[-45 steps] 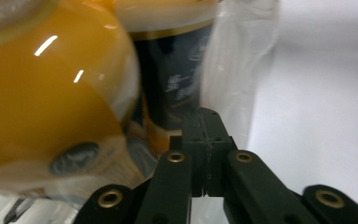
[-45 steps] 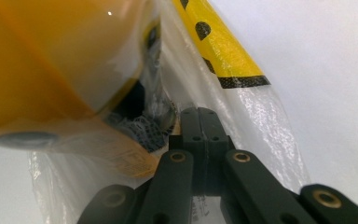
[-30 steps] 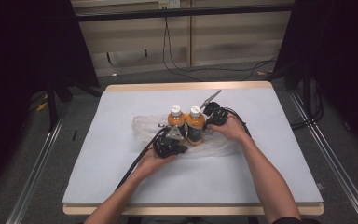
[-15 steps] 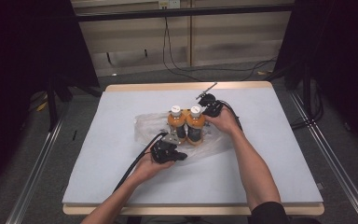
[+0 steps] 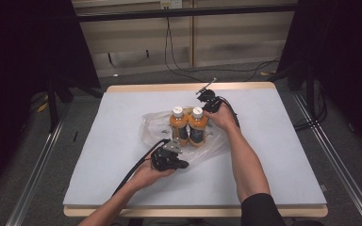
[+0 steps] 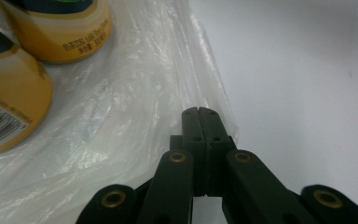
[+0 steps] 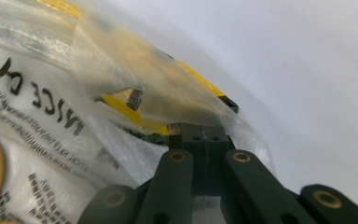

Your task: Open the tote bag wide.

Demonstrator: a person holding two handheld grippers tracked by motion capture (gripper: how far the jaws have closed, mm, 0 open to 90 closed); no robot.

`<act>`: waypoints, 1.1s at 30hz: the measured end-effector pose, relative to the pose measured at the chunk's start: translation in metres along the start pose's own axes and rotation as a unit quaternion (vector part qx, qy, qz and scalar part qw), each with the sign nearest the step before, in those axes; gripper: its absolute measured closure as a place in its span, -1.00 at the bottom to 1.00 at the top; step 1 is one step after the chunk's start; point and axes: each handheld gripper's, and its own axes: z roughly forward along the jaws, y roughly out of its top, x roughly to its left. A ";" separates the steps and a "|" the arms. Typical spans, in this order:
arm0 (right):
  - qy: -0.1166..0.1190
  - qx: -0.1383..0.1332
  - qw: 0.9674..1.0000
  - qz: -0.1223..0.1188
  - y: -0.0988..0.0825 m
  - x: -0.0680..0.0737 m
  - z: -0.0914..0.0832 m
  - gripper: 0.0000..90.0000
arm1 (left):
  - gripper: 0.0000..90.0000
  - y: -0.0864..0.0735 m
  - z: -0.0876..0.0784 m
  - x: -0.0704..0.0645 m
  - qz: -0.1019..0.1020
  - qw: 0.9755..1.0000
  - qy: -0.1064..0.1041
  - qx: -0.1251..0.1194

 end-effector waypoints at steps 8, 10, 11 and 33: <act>-0.018 0.008 1.000 0.007 0.005 0.000 0.002 1.00 | 1.00 -0.004 0.000 -0.004 -0.007 1.000 -0.018 -0.018; -0.014 0.008 1.000 0.005 0.005 0.001 0.001 1.00 | 1.00 -0.005 -0.001 -0.002 -0.008 1.000 -0.026 -0.016; -0.010 0.008 1.000 0.007 0.005 0.001 0.001 1.00 | 1.00 -0.006 0.000 -0.002 -0.013 0.999 -0.020 -0.025; 0.036 -0.083 0.996 -0.025 -0.009 0.008 -0.061 1.00 | 1.00 0.001 -0.032 0.007 -0.040 0.993 -0.006 -0.115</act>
